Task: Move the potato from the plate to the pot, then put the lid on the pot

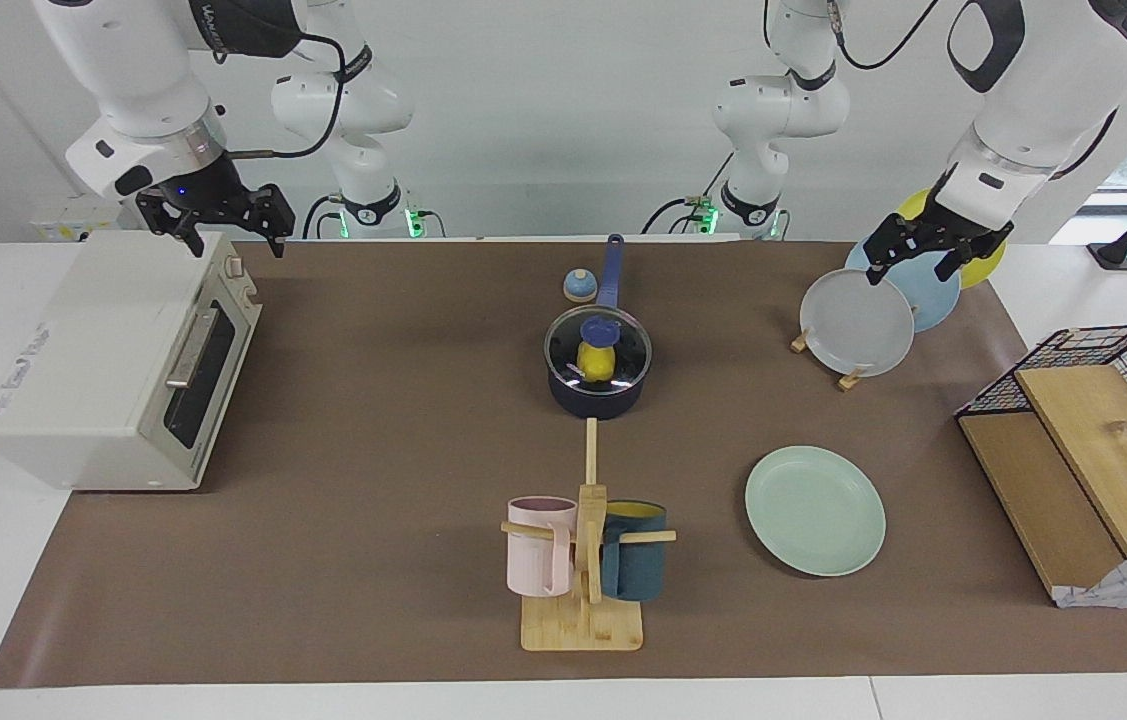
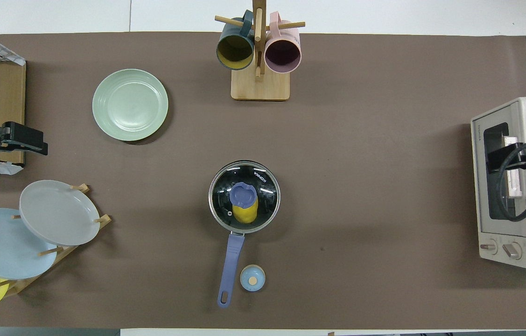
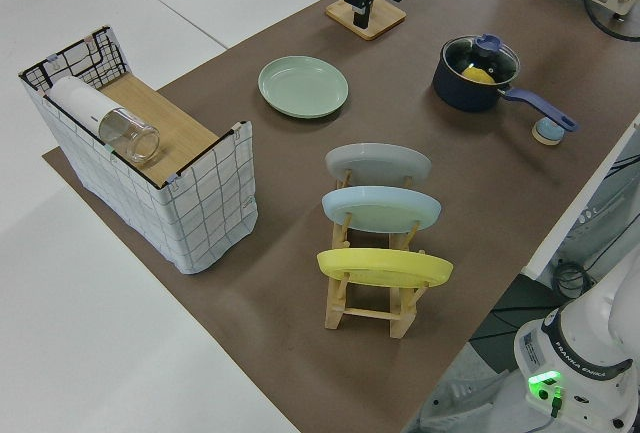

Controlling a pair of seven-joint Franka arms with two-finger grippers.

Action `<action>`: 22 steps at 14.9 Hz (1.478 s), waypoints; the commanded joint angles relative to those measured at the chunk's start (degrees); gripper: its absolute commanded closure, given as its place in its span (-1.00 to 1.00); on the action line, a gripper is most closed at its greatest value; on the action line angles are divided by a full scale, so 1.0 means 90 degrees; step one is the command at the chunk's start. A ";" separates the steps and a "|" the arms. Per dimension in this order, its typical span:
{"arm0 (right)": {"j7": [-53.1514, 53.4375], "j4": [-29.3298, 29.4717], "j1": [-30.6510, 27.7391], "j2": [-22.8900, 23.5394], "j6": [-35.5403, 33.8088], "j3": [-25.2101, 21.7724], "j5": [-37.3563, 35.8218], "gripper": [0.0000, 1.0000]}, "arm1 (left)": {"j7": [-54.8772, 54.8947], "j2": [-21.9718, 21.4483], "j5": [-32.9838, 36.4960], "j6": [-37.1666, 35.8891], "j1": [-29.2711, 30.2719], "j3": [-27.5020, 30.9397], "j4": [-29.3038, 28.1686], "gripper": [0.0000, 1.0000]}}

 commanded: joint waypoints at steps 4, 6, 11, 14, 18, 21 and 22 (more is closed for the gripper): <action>-0.0482 -0.0154 -0.0280 0.0012 0.0188 0.0039 0.0015 -1.00 | 0.0042 -0.0101 0.0089 0.0029 0.0034 -0.0028 -0.0104 -1.00; -0.0492 0.0012 -0.0281 0.0168 0.0080 0.0019 0.0025 -1.00 | 0.0042 -0.0101 0.0089 0.0029 0.0034 -0.0028 -0.0104 -1.00; -0.0483 0.0110 -0.0291 0.0208 0.0168 0.0000 0.0015 -1.00 | 0.0042 -0.0091 0.0089 0.0029 0.0034 -0.0028 -0.0104 -1.00; -0.0463 0.0081 -0.0271 0.0208 0.0090 0.0000 0.0035 -1.00 | 0.0042 -0.0091 0.0089 0.0029 0.0034 -0.0028 -0.0104 -1.00; -0.0463 0.0110 -0.0378 0.0208 0.0100 -0.0010 0.0093 -1.00 | 0.0042 -0.0101 0.0089 0.0029 0.0034 -0.0028 -0.0104 -1.00; -0.0463 0.0139 -0.0379 0.0217 0.0090 -0.0010 0.0123 -1.00 | 0.0042 -0.0101 0.0089 0.0029 0.0034 -0.0028 -0.0104 -1.00; -0.0463 0.0139 -0.0379 0.0217 0.0090 -0.0010 0.0123 -1.00 | 0.0042 -0.0091 0.0089 0.0029 0.0034 -0.0028 -0.0104 -1.00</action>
